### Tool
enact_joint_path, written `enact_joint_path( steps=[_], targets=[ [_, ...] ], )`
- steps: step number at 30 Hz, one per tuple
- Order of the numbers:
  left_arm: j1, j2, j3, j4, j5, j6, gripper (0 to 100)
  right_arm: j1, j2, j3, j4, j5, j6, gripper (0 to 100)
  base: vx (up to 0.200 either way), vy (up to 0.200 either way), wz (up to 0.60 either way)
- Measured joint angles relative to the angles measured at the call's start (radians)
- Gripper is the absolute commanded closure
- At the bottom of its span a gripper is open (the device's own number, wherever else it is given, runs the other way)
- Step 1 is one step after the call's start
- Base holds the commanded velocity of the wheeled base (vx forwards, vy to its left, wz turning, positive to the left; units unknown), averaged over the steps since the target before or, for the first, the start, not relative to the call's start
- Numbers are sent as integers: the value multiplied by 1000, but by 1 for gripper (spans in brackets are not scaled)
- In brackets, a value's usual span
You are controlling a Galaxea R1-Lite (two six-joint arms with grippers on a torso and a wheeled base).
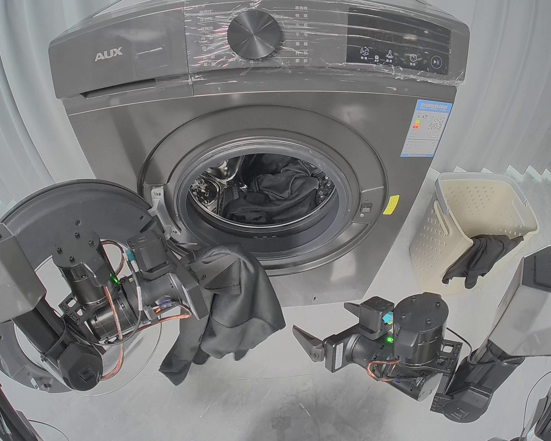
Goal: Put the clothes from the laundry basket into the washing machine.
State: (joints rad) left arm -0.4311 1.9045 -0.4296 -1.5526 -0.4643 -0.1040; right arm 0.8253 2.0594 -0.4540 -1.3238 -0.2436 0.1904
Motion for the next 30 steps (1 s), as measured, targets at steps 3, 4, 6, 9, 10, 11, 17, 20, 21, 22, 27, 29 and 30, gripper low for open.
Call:
enact_joint_path(
  steps=[3, 4, 6, 9, 10, 11, 17, 20, 21, 22, 27, 29, 30],
  targets=[
    [-6, 0, -10, 0, 31, 0, 100, 0, 5, 4, -3, 0, -1, 0, 0, 0, 0],
    [-7, 0, -13, 0, 34, 0, 100, 0, 6, 4, -4, 0, -1, 0, 0, 0, 0],
    [-9, 0, -21, 0, 42, 0, 100, 0, 9, 5, -6, 0, -2, 0, 0, 0, 0],
    [-10, 0, -37, 0, 60, -3, 100, 1, 11, 4, -8, 1, -2, 0, 0, 0, 0],
    [-10, 0, -43, 0, 69, -5, 100, 2, 12, 4, -8, 1, -2, 0, 0, 0, 0],
    [-10, 0, -48, 0, 75, -7, 100, 2, 13, 4, -9, 2, -3, 0, 0, 0, 0],
    [-13, 0, -91, 0, 124, -38, 100, 3, 20, -5, -13, 4, -6, 0, 0, 0, 0],
    [-19, 0, -107, 0, 139, -43, 100, 4, 28, -13, -17, 6, -10, 0, 0, 0, 0],
    [-22, 1, -116, 0, 149, -45, 100, 5, 33, -19, -22, 14, -12, 0, 0, 0, 0],
    [-24, 1, -123, 0, 157, -46, 100, 6, 37, -23, -28, 21, -14, 0, 0, 0, 0],
    [-37, 6, -160, 0, 179, -53, 100, 9, 67, -39, -94, 92, -37, 0, 0, 0, 0],
    [-39, 9, -175, 0, 183, -59, 100, 10, 81, -47, -109, 105, -48, 0, 0, 0, 0],
    [-40, 10, -181, 0, 186, -63, 100, 12, 89, -53, -112, 107, -50, 0, 0, 0, 0]
  ],
)
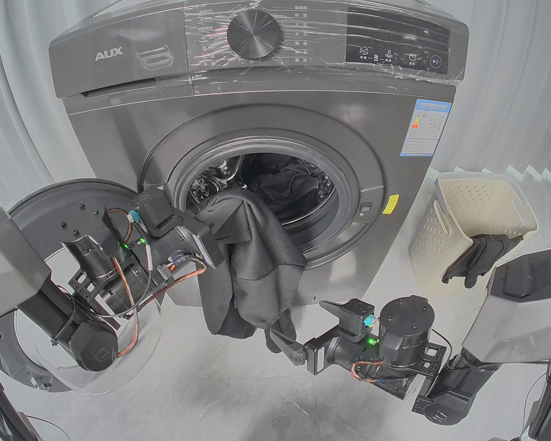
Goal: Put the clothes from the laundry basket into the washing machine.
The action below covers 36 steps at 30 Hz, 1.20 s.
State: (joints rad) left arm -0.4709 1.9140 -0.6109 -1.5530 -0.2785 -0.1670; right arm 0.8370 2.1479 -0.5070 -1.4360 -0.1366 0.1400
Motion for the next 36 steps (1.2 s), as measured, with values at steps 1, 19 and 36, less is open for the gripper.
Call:
enact_joint_path(
  steps=[1, 19, 36],
  targets=[
    [-1, 1, -4, 0, 5, -3, 100, 2, 7, -7, -1, 1, -2, 0, 0, 0, 0],
    [-1, 8, -40, 0, 42, -7, 100, -4, 178, -263, -3, 18, -61, 0, 0, 0, 0],
    [-10, 17, -46, 0, 49, -7, 100, -45, 355, -478, 9, 29, -85, 0, 0, 0, 0]
  ],
)
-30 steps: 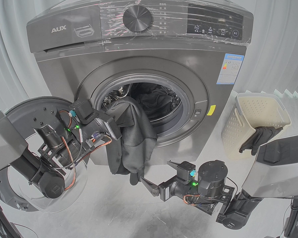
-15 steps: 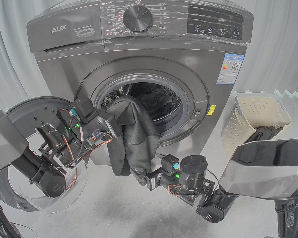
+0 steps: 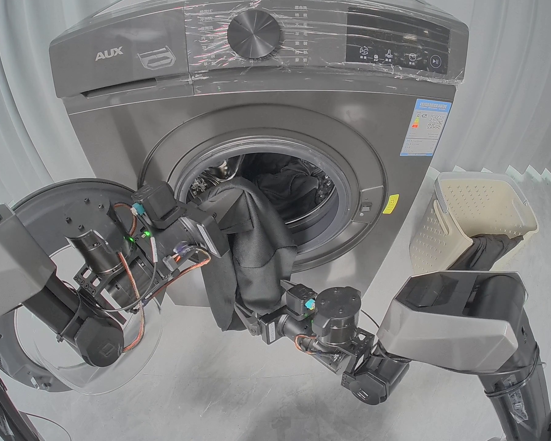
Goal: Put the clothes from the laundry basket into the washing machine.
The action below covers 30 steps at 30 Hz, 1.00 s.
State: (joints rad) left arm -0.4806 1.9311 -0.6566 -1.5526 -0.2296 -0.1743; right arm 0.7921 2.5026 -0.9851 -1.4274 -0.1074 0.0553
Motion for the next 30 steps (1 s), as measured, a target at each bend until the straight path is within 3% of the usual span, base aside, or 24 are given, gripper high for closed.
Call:
enact_joint_path(
  steps=[9, 27, 28, 30],
  targets=[
    [-6, -3, 4, 0, 0, -25, 100, -44, 47, -79, 11, -39, 9, 0, 0, 0, 0],
    [2, -9, 9, 0, -1, -24, 100, -109, -6, -48, 11, -60, 24, 0, 0, 0, 0],
    [2, -8, 9, 0, 0, -24, 100, -109, -8, -47, 11, -60, 24, 100, 0, 0, 0],
    [2, -8, 10, 0, -1, -24, 100, -108, -12, -46, 11, -61, 24, 100, 0, 0, 0]
  ],
)
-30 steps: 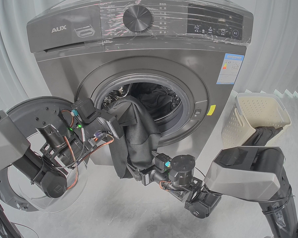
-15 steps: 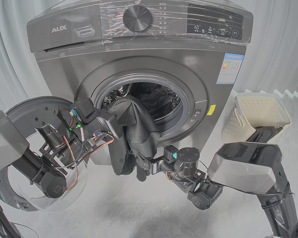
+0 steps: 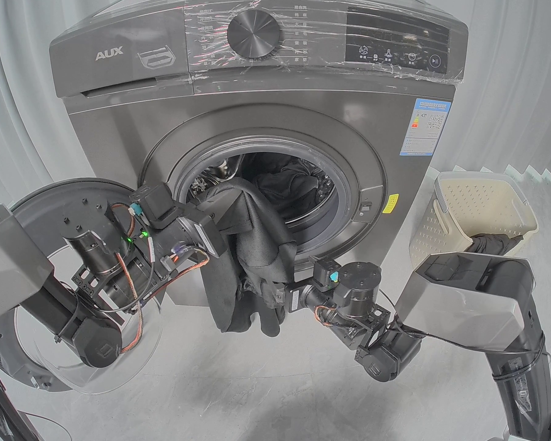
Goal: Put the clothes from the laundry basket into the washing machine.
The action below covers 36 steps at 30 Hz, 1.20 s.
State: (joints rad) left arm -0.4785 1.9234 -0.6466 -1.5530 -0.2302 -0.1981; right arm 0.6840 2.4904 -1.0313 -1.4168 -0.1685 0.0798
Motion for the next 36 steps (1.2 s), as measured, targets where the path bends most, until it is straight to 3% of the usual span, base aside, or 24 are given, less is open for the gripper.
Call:
enact_joint_path(
  steps=[9, 17, 30, 36],
  targets=[
    [1, 5, 2, 0, 1, 2, 100, 16, -19, 11, -10, 0, 11, 100, 0, 0, 0],
    [13, 15, 3, 0, 1, 4, 100, 12, -105, 126, -17, 1, 11, 100, 0, 0, 0],
    [23, 22, 13, 0, 1, 7, 100, -80, -291, 317, -33, 11, 12, 100, 0, 0, 0],
    [28, 22, 20, 0, 1, 8, 100, -116, -330, 362, -47, 16, 14, 100, 0, 0, 0]
  ],
)
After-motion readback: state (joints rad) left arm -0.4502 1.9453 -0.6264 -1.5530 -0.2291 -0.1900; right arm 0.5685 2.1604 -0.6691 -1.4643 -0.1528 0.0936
